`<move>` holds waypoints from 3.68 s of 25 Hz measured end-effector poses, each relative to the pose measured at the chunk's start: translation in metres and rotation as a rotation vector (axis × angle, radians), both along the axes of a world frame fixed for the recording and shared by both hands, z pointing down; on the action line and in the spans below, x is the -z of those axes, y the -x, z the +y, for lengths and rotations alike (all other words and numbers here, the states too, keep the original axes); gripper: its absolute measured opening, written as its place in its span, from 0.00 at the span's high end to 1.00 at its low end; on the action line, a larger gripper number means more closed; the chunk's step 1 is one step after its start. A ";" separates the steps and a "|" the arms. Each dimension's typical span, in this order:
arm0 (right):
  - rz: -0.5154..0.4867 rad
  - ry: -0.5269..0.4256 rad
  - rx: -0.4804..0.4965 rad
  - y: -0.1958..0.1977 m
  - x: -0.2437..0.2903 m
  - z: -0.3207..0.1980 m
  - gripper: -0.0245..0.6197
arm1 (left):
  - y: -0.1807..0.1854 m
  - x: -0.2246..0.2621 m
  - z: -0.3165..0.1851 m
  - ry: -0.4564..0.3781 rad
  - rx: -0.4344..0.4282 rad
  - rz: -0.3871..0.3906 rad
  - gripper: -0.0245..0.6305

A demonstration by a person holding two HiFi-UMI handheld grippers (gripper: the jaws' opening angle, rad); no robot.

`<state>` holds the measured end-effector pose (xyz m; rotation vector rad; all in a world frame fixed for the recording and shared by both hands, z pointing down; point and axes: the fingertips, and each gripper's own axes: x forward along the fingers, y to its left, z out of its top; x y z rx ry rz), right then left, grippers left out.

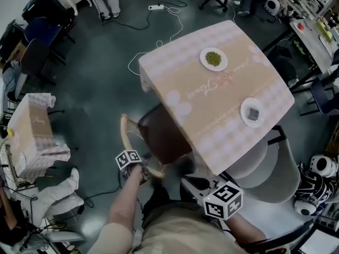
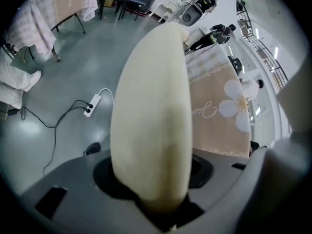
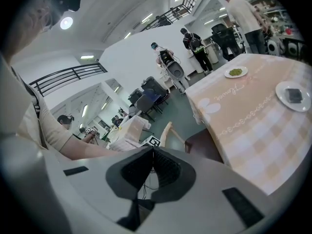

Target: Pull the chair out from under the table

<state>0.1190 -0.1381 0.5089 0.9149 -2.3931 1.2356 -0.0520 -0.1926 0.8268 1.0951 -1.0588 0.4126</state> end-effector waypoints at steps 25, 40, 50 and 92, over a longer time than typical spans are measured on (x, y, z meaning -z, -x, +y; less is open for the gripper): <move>-0.024 -0.016 0.012 0.002 0.005 -0.014 0.95 | 0.012 0.006 -0.001 0.051 -0.074 -0.036 0.65; -0.013 -0.022 0.033 0.012 0.007 -0.010 0.95 | 0.022 0.006 0.006 0.061 -0.075 -0.039 0.65; -0.004 -0.023 0.058 0.017 0.006 -0.011 0.95 | 0.041 0.009 0.000 0.058 -0.093 -0.077 0.66; 0.041 -0.041 0.135 0.056 0.013 -0.005 0.95 | 0.095 0.009 -0.004 0.044 -0.119 -0.106 0.69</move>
